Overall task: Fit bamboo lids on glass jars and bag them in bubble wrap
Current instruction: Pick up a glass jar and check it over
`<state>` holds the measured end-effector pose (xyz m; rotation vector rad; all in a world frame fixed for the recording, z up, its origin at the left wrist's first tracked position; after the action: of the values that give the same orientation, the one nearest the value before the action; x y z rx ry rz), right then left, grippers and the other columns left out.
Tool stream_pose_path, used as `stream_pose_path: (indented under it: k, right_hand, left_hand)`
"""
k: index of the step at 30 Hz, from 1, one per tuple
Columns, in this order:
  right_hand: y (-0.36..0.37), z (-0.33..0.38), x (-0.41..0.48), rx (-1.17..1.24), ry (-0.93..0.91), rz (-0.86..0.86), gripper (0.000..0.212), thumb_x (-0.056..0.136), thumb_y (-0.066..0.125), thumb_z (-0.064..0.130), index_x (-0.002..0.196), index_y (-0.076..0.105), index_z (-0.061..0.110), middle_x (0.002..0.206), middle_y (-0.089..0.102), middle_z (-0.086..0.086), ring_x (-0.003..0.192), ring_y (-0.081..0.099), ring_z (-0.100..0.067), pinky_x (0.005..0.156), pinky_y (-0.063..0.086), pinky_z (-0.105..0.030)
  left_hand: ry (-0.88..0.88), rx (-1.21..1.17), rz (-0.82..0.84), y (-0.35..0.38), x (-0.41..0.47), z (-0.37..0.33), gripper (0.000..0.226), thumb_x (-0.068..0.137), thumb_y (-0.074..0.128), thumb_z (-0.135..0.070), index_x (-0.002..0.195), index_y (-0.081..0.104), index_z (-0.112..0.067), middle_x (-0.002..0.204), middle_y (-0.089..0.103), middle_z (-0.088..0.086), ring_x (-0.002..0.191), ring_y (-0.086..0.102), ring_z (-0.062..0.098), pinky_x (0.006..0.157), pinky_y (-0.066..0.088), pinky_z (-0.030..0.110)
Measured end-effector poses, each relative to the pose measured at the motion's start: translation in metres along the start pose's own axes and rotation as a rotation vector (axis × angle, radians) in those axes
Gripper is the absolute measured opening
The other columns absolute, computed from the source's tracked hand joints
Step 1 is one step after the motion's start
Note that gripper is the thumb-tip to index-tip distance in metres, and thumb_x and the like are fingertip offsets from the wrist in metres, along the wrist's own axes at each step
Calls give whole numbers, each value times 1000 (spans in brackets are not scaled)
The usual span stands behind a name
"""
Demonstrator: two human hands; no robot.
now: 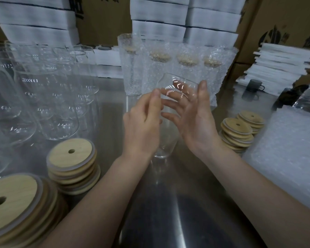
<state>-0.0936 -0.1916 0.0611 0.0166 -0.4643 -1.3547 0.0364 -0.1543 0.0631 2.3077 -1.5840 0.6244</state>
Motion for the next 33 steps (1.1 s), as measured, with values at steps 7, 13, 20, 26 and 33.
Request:
stream_pose_path:
  k: [7,13,20,26,33]
  right_hand:
    - [-3,8,1,32,-30,-14,70,62,81,49,116,57,12,109,66,-10,99,66,-22,82,55,-39]
    - [-9,13,0,-22,-62,-25,58,66,74,39,116,61,14,113,62,-7,96,67,-18,79,56,-41]
    - [-15,12,-1,-62,-91,-106,36,77,67,21,110,57,13,114,61,-13,112,64,-36,88,56,-49]
    - [-22,15,-4,-79,-134,-174,15,89,67,8,100,57,10,100,64,-8,111,65,-33,89,57,-46]
    - [-26,8,2,122,-58,-205,16,87,66,4,77,56,13,94,63,-16,92,67,-24,96,51,-51]
  left_hand:
    - [45,328,188,11,-1,-2,65,65,38,-84,116,47,-44,105,67,-14,87,66,12,86,52,43]
    - [127,483,137,5,-3,-14,79,54,56,-85,124,37,-52,111,62,-21,97,63,7,86,54,41]
    - [407,632,105,12,-4,-26,87,67,74,-63,141,49,-26,125,62,2,110,61,27,90,48,46]
    - [573,827,11,17,-13,-29,78,68,80,-46,139,53,-28,130,59,7,119,55,33,106,34,54]
    - [623,854,-13,19,-17,-27,82,74,76,-50,144,46,-19,139,55,3,135,45,32,113,15,63]
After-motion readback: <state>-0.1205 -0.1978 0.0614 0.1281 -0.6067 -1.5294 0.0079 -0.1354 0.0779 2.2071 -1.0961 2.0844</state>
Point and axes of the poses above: each hand's wrist, its own x-axis towards the middle knuckle, its own y-axis out of the palm, z = x × y, the point moved 9 cm from there along x, towards the middle knuckle
